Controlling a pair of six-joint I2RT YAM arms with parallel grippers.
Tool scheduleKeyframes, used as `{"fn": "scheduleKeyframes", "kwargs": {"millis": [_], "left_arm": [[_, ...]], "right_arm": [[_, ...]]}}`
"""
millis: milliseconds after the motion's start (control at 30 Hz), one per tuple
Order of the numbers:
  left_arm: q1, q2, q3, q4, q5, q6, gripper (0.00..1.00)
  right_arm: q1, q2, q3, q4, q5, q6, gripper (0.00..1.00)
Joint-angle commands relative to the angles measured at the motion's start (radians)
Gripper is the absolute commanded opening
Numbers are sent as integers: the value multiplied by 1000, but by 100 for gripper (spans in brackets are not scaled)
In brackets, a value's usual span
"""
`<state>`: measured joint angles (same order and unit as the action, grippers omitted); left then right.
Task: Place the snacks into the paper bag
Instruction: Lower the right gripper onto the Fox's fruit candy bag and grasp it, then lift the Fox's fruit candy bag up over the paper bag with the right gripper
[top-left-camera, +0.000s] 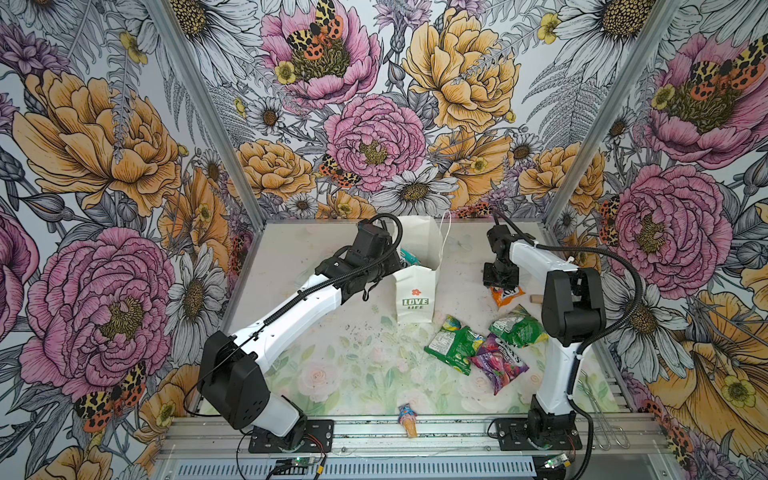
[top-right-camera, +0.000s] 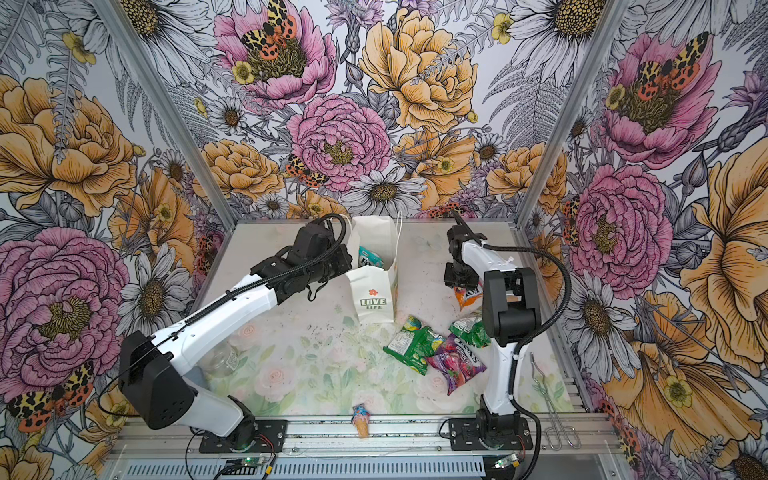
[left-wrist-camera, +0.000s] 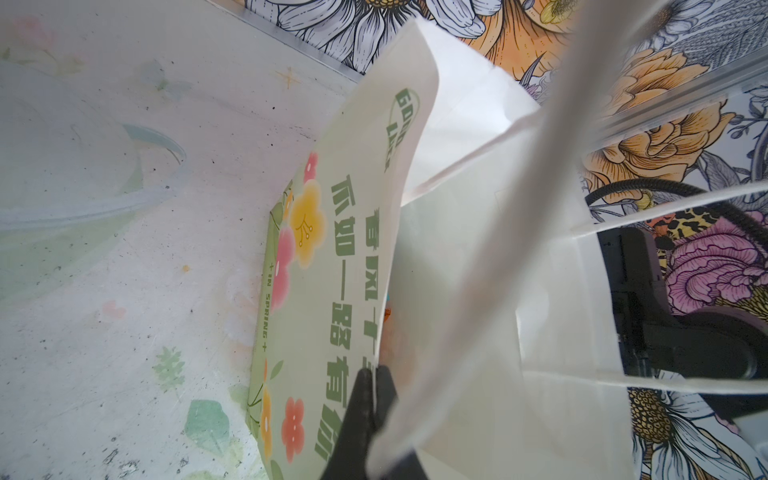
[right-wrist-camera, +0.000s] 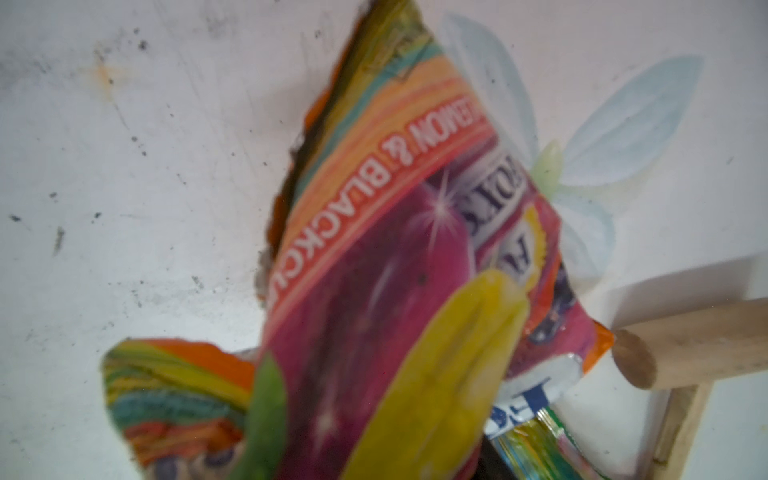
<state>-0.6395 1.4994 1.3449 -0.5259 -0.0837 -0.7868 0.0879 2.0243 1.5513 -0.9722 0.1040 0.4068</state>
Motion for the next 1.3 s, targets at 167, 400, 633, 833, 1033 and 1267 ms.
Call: {"fn": "scheduleKeyframes", "kwargs": {"millis": [167, 400, 633, 833, 1033, 1267], "left_arm": [[-9, 15, 3, -28, 12, 3, 0], [-9, 15, 1, -28, 12, 0, 0], [-11, 16, 2, -28, 9, 0, 0], [-11, 20, 5, -28, 10, -3, 0], [-11, 22, 6, -28, 8, -6, 0], [-13, 28, 13, -28, 9, -7, 0]], "right_arm": [[-7, -81, -29, 44, -92, -9, 18], [-8, -193, -39, 63, -153, -31, 1], [-13, -366, -26, 97, -250, -33, 0], [-14, -499, 43, 123, -371, 13, 0], [-12, -613, 139, 208, -523, 140, 0], [47, -713, 183, 443, -639, 330, 0]]}}
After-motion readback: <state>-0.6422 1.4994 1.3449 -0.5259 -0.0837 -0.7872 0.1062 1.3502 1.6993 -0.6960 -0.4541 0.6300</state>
